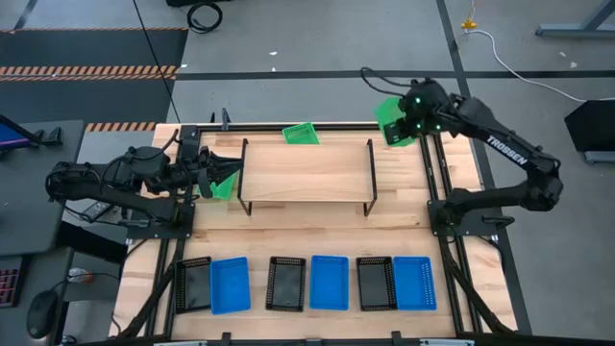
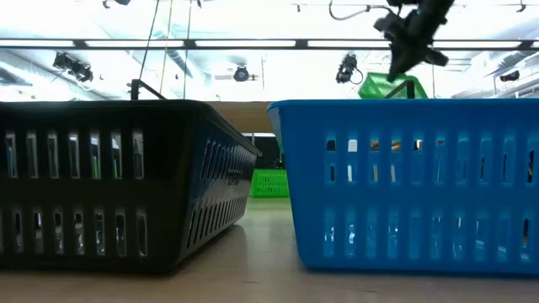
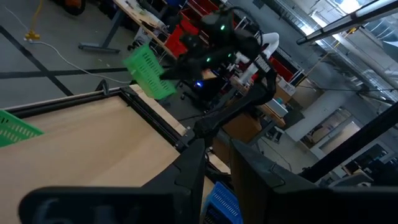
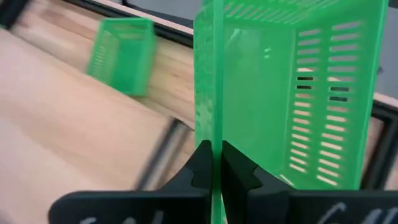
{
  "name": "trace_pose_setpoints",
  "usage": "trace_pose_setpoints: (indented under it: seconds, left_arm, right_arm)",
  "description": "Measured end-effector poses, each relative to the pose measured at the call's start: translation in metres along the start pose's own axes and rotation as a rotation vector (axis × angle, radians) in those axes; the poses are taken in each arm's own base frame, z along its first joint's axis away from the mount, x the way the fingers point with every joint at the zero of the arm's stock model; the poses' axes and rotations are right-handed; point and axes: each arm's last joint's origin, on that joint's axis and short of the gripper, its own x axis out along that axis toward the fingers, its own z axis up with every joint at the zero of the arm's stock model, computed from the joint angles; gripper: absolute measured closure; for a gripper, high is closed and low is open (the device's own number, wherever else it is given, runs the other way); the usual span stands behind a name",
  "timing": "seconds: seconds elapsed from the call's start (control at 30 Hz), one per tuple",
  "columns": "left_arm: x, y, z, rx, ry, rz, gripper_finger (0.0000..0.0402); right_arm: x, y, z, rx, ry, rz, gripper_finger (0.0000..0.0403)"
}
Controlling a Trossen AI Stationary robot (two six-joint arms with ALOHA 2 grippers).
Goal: Stack baskets on shelf by color
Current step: Put the right green bin on the shelf
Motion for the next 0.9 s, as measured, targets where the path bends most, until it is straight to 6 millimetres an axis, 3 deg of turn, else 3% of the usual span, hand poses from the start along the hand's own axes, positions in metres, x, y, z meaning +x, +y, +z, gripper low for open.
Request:
trace_pose_setpoints:
  seconds: [0.37, 0.9]
  left_arm:
    - [0.0, 0.002, -0.002, 0.009, 0.015, 0.015, 0.0322]
    - [0.0, 0.002, -0.002, -0.002, 0.015, 0.015, 0.0322]
  right_arm:
    - [-0.019, 0.06, 0.03, 0.117, 0.078, 0.28, 0.0384]
    - [0.015, 0.127, -0.001, 0.176, 0.317, 0.283, 0.0373]
